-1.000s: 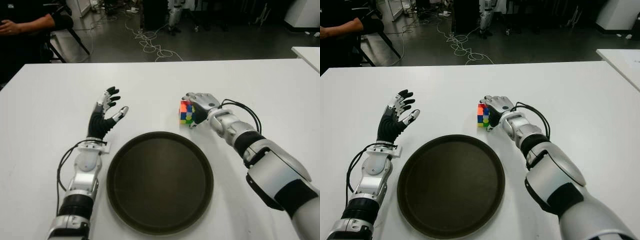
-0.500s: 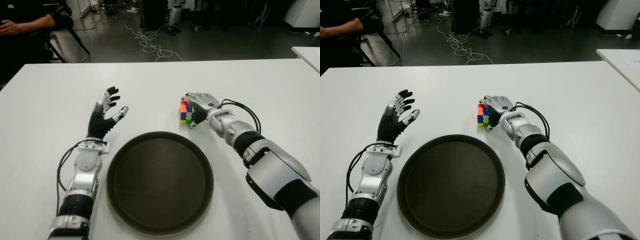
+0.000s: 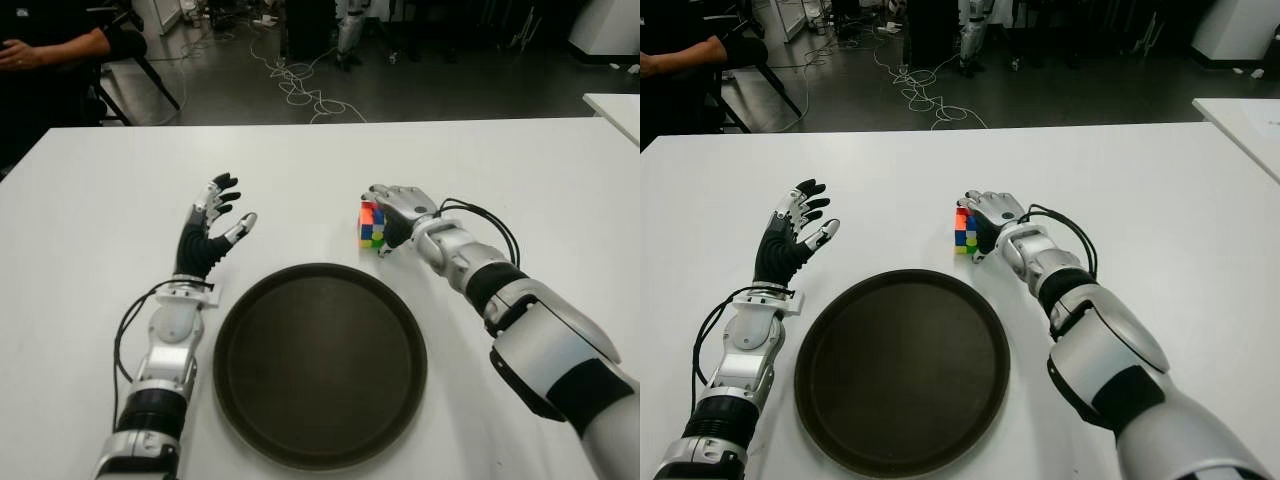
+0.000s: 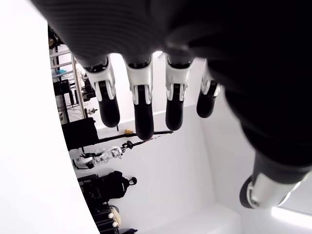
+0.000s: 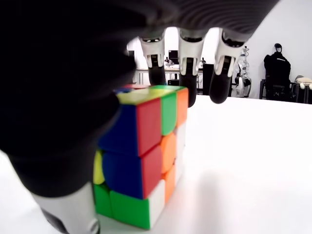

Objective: Pick up the Rubik's Cube and put it in the plate

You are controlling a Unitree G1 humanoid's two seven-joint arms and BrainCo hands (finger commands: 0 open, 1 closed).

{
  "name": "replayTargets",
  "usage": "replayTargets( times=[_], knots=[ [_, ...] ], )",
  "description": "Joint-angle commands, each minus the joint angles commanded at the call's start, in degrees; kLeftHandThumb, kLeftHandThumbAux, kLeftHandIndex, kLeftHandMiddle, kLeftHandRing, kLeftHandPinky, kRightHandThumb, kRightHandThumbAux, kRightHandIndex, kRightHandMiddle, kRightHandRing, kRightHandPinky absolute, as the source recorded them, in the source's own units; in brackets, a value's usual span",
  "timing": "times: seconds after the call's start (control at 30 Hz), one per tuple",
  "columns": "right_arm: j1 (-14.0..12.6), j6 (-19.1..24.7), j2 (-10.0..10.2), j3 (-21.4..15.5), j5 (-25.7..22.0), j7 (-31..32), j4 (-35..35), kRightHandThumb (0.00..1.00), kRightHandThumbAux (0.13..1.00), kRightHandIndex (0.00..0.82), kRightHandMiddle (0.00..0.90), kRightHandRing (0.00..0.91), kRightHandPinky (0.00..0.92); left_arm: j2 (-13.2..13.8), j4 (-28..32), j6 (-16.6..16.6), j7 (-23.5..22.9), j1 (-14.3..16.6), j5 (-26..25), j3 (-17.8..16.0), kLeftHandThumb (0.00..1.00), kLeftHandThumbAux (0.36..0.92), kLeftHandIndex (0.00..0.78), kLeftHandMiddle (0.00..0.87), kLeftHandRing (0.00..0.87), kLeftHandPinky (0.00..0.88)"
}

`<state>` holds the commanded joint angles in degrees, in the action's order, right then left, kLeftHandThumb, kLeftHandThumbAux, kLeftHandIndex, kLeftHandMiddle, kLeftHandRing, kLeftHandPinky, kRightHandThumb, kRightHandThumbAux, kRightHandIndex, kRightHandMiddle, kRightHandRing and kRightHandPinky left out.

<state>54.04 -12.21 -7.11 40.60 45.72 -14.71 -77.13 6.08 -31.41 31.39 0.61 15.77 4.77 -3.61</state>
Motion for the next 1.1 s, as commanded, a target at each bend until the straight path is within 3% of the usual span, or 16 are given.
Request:
replayTargets(
  times=[0.27,1.1],
  knots=[
    [-0.5,-1.2,-0.1,-0.7,-0.5,-1.7,0.1,0.000,0.882,0.137,0.105,0.169,0.271,0.0,0.5,0.1,0.3,-0.3,0.4,0.1,0.036,0.600,0.124,0.175,0.172,0.155],
    [-1.0,-3.4,-0.3,-2.3,-1.1,-4.4,0.1,0.000,0.885,0.175,0.195,0.232,0.275,-0.4,0.7,0.5,0.7,-0.4,0.3,0.1,0.059,0.615,0.120,0.171,0.170,0.160]
  ],
)
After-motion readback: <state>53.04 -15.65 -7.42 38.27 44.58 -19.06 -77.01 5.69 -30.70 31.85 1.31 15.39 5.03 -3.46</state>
